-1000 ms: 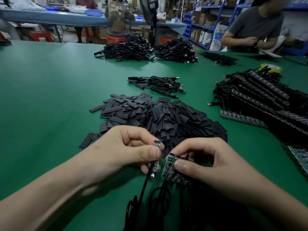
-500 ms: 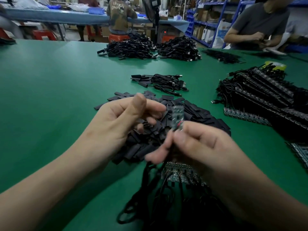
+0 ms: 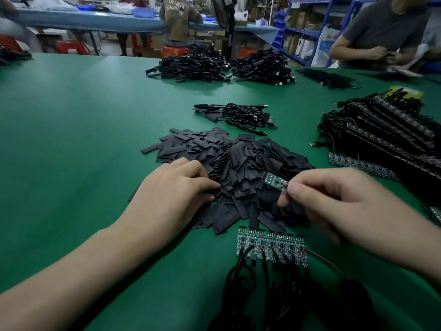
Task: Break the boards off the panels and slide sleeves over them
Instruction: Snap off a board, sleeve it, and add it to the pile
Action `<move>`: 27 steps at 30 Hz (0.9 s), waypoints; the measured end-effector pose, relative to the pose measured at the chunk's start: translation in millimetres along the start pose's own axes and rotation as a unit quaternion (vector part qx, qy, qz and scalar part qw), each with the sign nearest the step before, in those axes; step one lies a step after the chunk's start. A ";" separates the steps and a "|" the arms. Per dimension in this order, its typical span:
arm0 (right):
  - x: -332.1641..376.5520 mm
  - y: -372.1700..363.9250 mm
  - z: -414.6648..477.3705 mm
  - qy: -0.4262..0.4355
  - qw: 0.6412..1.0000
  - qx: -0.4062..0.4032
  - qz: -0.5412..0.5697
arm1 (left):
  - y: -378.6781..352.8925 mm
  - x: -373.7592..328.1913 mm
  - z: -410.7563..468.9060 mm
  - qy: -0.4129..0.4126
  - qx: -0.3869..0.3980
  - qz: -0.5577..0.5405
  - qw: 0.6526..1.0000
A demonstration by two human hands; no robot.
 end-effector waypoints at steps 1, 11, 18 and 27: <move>-1.9 -6.9 0.9 -0.002 1.000 -0.008 0.000 | 0.0 0.0 -0.2 0.001 -0.001 -0.003 1.000; -11.5 -41.0 7.9 -0.029 0.997 -0.019 0.066 | -0.2 11.9 4.3 0.021 0.017 -0.066 0.997; -12.9 -40.7 5.9 -0.029 0.997 -0.021 0.065 | -2.9 17.9 4.2 0.065 0.021 -0.103 0.992; -12.4 -41.6 3.8 -0.028 0.997 -0.028 0.069 | -4.0 22.0 5.6 0.126 0.058 -0.172 0.975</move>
Point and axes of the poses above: each hand's wrist, its own z-axis towards the middle knuckle, its own y-axis out of the back of the hand, x = y × z, the point moved 5 cm from there along z, towards the middle knuckle, and after that the axes turned 6 degrees about -z, right-handed, at the moved point
